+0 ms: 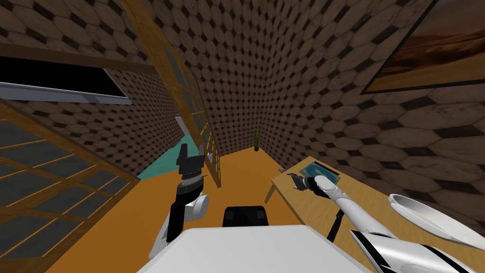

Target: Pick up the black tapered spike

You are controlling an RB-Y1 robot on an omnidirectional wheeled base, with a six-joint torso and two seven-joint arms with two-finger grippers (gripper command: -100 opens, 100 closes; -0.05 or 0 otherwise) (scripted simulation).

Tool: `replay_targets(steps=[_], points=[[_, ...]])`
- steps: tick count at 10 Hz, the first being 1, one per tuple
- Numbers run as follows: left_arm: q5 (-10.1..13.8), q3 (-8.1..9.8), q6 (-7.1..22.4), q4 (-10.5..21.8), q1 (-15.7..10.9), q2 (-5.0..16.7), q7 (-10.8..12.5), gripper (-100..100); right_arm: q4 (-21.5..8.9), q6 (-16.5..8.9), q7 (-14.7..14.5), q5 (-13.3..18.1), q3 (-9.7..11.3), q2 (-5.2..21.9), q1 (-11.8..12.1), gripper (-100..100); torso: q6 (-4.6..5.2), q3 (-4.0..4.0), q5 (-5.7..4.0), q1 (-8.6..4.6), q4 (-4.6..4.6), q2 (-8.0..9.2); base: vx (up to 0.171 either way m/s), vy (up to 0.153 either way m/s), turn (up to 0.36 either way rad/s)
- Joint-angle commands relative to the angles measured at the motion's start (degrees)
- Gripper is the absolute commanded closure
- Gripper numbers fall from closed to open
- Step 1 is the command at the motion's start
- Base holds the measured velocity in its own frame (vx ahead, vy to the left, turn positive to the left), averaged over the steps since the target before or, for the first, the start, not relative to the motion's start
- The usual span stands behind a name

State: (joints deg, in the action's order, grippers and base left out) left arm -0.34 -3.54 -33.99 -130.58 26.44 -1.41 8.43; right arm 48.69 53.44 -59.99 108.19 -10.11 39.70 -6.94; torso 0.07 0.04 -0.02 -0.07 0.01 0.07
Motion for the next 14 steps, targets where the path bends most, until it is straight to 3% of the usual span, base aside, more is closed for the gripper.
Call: replay_targets(steps=[1, 2, 3, 5, 7, 8, 10, 14], points=[[0.0, 0.00, 0.0, 0.0, 0.0, 0.0, 0.0, 0, -2.2, 1.2, -1.8, 2.9, -0.3, 1.1, 0.8, -100, 0.00, 0.00, 0.00, 0.00, 0.00, 0.00, -0.006, -0.027, 0.068], [0.0, 0.00, 0.0, 0.0, 0.0, 0.0, 0.0, 0, -2.2, 1.2, -1.8, 4.6, -0.3, 1.1, 0.8, -100, 0.00, 0.00, 0.00, -0.02, 0.00, 0.00, -0.006, -0.023, 0.035], [0.0, 0.00, 0.0, 0.0, 0.0, 0.0, 0.0, 0, -4.6, 2.2, -3.3, 6.5, -0.5, 2.0, 0.9, -100, 0.02, 0.01, 0.01, -0.01, 0.01, 0.02, -0.008, -0.025, 0.034], [0.0, 0.00, 0.0, 0.0, 0.0, 0.0, 0.0, 0, -4.6, 2.2, -3.3, 7.7, -0.5, 2.0, 0.9, -100, 0.02, 0.02, 0.00, 0.00, 0.01, 0.03, -0.006, -0.013, 0.013], [0.0, 0.00, 0.0, 0.0, 0.0, 0.0, 0.0, 0, -9.0, 4.0, -5.6, 12.0, -0.6, 3.6, 1.3, -100, 0.00, 0.00, 0.02, 0.03, 0.00, 0.00, -0.009, -0.023, 0.057], [0.0, 0.00, 0.0, 0.0, 0.0, 0.0, 0.0, 0, -9.0, 4.0, -5.6, 13.2, -0.6, 3.6, 1.3, -100, 0.00, 0.01, 0.00, -0.03, 0.00, 0.02, -0.015, -0.034, 0.014], [0.0, 0.00, 0.0, 0.0, 0.0, 0.0, 0.0, 0, -12.7, 5.4, -7.4, 16.9, -0.6, 4.6, 2.1, -100, 0.02, 0.03, -0.01, -0.04, 0.01, 0.05, -0.017, -0.037, 0.017], [0.0, 0.00, 0.0, 0.0, 0.0, 0.0, 0.0, 0, -15.7, 6.4, -8.6, 20.6, -0.5, 4.9, 3.1, -100, 0.02, 0.05, -0.01, -0.03, 0.02, 0.09, -0.019, -0.028, 0.005]])
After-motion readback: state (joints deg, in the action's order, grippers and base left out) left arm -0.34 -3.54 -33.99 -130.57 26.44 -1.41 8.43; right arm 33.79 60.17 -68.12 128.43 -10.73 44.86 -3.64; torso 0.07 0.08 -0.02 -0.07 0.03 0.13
